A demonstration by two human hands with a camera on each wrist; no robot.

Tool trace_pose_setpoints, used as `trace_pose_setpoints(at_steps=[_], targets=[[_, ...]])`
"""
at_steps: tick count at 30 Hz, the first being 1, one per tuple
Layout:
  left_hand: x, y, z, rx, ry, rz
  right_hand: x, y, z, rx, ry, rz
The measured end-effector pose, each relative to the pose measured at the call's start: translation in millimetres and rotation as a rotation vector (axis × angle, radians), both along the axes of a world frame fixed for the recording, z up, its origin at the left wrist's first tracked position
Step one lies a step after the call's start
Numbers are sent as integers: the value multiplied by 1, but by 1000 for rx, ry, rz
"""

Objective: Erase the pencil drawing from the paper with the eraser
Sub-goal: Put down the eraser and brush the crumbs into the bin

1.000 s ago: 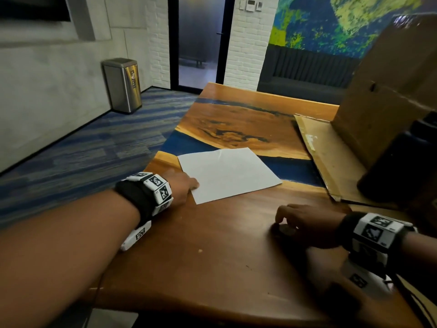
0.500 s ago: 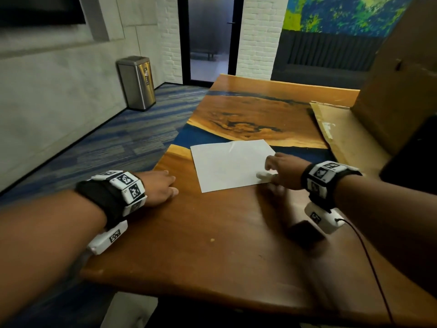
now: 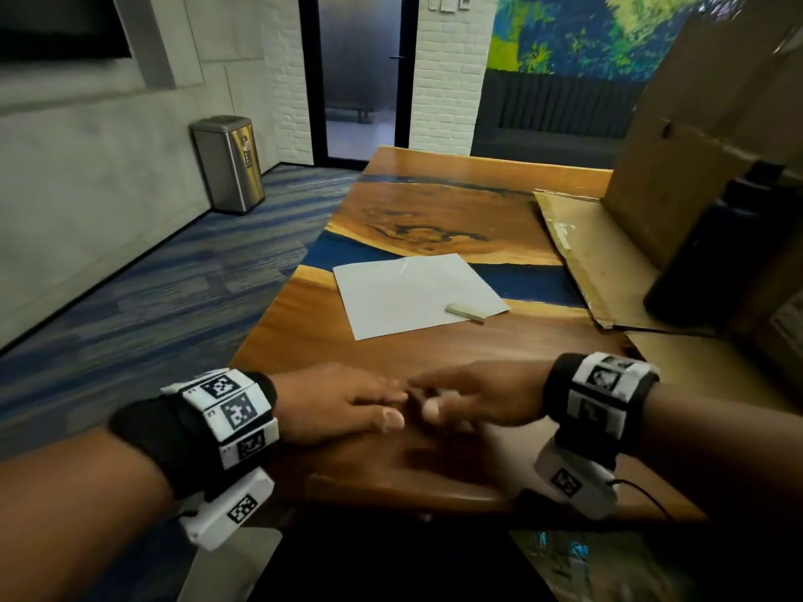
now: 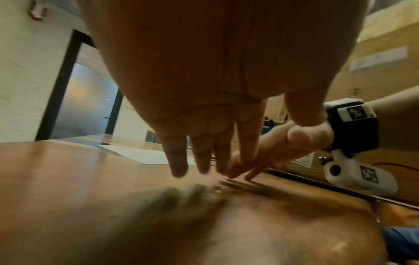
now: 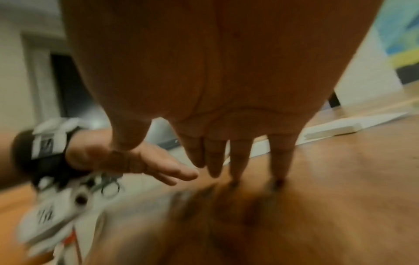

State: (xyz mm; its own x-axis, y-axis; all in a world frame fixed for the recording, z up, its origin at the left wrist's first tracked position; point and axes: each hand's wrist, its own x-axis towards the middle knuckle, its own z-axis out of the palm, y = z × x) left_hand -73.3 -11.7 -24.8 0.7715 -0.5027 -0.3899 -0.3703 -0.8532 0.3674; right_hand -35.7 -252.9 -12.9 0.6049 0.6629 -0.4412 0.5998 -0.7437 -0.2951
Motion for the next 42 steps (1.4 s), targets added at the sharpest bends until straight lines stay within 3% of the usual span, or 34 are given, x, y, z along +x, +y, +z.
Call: trace_pose_setpoints(at_steps=[2,4,6,9,11,12,13,15,16,18,19,21,23,24,25,27,29,30,32,34,36,38,40,42], targets=[[3,6,-6,93,-96,134,21,-18,6,41,-170,-152],[3,6,-12,268,-62,251,40,-29,0,-197,-347,-241],[-4,-6,-12,293,-8,132,37,-25,-18,-367,-303,-208],[-9,-24,-1,123,-36,-34,-10,3,-21,-143,-81,17],[1,-21,-2,105,-119,62,-14,9,-9,20,-49,90],[7,-17,-5,150,-143,137,-4,7,-7,50,-129,24],[10,-15,-9,217,-145,190,8,5,-7,51,-220,-68],[9,-16,-13,294,-52,153,25,3,-14,-125,-288,-238],[7,-17,-11,246,-10,109,23,6,-21,-201,-244,-218],[8,-15,-5,100,-54,110,12,17,-33,-205,-139,-14],[13,-12,-2,48,-133,165,4,20,-31,-126,-71,86],[20,0,-3,116,-268,287,-2,22,-14,44,17,57],[18,3,-11,277,-177,324,9,17,-5,97,-129,-75],[14,2,-14,308,-81,282,12,13,-5,16,-231,-123],[9,-1,-15,283,-11,213,13,11,-10,-101,-274,-135],[1,-5,-10,118,23,106,1,7,-18,-234,-157,-81],[0,-1,-5,-23,-58,154,-19,-3,-11,-113,10,-26],[1,6,-5,1,-115,227,-20,-12,-7,4,57,-84],[1,26,-16,221,-129,411,-7,-39,-3,114,-74,-304],[-6,37,-31,358,-38,519,4,-63,-10,-104,-227,-479],[-19,25,-38,314,-15,463,3,-65,-28,-245,-157,-533],[-32,-5,-41,195,-54,278,-13,-48,-43,-223,-124,-421],[-42,-33,-42,64,-79,108,-37,-26,-42,-73,-123,-229],[-47,-38,-42,-71,-130,94,-57,-23,-28,196,-37,-196]])
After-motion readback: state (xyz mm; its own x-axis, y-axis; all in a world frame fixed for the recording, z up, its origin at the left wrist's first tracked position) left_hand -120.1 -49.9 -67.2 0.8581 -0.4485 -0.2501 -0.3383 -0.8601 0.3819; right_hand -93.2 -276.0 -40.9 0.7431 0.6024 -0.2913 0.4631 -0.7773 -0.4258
